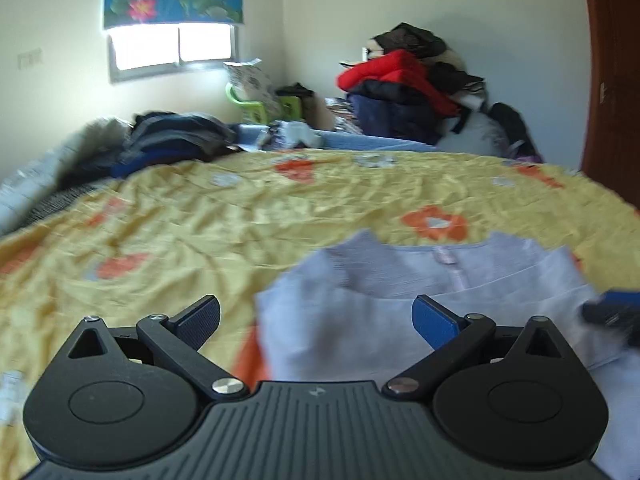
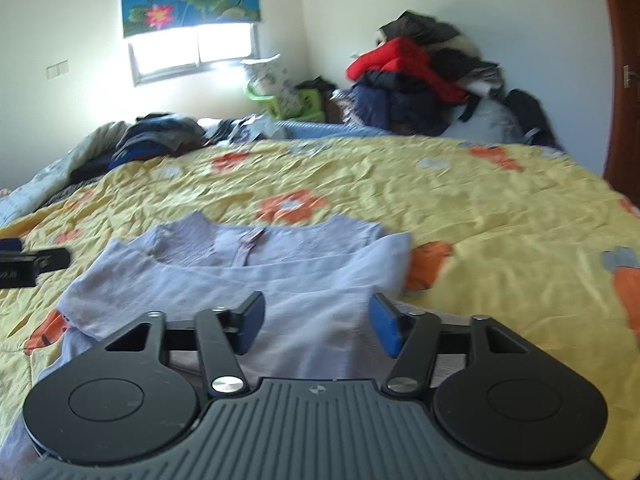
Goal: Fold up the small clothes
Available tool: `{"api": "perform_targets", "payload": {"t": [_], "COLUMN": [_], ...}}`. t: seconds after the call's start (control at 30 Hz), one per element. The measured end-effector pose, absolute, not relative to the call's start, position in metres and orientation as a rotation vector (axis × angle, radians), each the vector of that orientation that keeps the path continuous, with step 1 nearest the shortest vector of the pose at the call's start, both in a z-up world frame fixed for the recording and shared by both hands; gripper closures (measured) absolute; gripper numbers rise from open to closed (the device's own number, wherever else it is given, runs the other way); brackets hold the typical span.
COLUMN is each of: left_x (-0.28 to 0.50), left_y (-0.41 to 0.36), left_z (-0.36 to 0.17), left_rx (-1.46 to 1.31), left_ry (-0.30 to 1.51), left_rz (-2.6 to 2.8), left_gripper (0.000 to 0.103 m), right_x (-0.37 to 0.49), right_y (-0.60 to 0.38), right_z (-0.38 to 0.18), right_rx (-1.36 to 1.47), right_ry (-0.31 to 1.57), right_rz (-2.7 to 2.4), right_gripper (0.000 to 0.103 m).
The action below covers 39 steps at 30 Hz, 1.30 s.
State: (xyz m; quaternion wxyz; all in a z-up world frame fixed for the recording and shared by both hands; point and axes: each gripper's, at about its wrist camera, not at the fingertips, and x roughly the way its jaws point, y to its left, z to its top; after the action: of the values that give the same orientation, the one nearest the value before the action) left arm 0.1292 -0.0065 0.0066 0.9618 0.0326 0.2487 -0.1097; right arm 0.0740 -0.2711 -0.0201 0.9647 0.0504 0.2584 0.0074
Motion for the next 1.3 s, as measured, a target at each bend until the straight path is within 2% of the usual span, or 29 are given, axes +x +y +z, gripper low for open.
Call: {"api": "perform_targets", "payload": {"t": [0.03, 0.1, 0.2, 0.3, 0.4, 0.5, 0.6, 0.67, 0.73, 0.8, 0.97, 1.1, 1.3], "left_x": [0.134, 0.142, 0.149, 0.143, 0.132, 0.132, 0.119, 0.112, 0.111, 0.113, 0.106, 0.077, 0.027], "left_y": [-0.015, -0.027, -0.037, -0.039, -0.035, -0.041, -0.038, -0.038, -0.043, -0.047, -0.039, -0.028, -0.026], "left_z": [0.001, -0.012, -0.034, -0.044, -0.043, -0.048, -0.044, -0.043, -0.048, -0.051, -0.038, -0.03, -0.035], "left_rx": [0.054, 0.067, 0.14, 0.195, 0.181, 0.23, 0.215, 0.2, 0.223, 0.249, 0.201, 0.157, 0.209], "left_ry": [0.517, 0.56, 0.621, 0.622, 0.594, 0.61, 0.581, 0.587, 0.599, 0.597, 0.636, 0.632, 0.607], "left_rz": [-0.242, -0.25, -0.223, -0.186, -0.209, -0.194, -0.2, -0.219, -0.222, -0.214, -0.207, -0.247, -0.297], "left_gripper": [0.0, 0.0, 0.0, 0.0, 0.0, 0.0, 0.0, 0.0, 0.0, 0.0, 0.0, 0.0, 0.0], "right_x": [0.081, 0.093, 0.098, 0.093, 0.082, 0.084, 0.082, 0.074, 0.065, 0.064, 0.056, 0.026, -0.013], "right_y": [-0.268, -0.262, -0.264, -0.263, -0.249, -0.244, -0.254, -0.252, -0.249, -0.247, -0.253, -0.251, -0.243], "right_z": [-0.024, -0.036, -0.051, -0.047, -0.039, -0.046, -0.049, -0.042, -0.04, -0.045, -0.049, -0.042, -0.043], "right_rx": [0.092, 0.041, -0.032, -0.026, -0.086, -0.112, -0.058, -0.052, -0.062, -0.074, -0.032, -0.02, -0.034], "right_ry": [0.54, 0.595, 0.632, 0.635, 0.59, 0.624, 0.633, 0.618, 0.601, 0.618, 0.634, 0.604, 0.599], "right_rz": [0.032, 0.016, -0.055, -0.07, -0.06, -0.042, -0.042, -0.043, -0.03, -0.019, -0.028, -0.004, 0.046], "right_gripper": [0.058, 0.061, 0.076, 0.076, 0.07, 0.064, 0.064, 0.059, 0.046, 0.04, 0.038, 0.028, 0.026]}}
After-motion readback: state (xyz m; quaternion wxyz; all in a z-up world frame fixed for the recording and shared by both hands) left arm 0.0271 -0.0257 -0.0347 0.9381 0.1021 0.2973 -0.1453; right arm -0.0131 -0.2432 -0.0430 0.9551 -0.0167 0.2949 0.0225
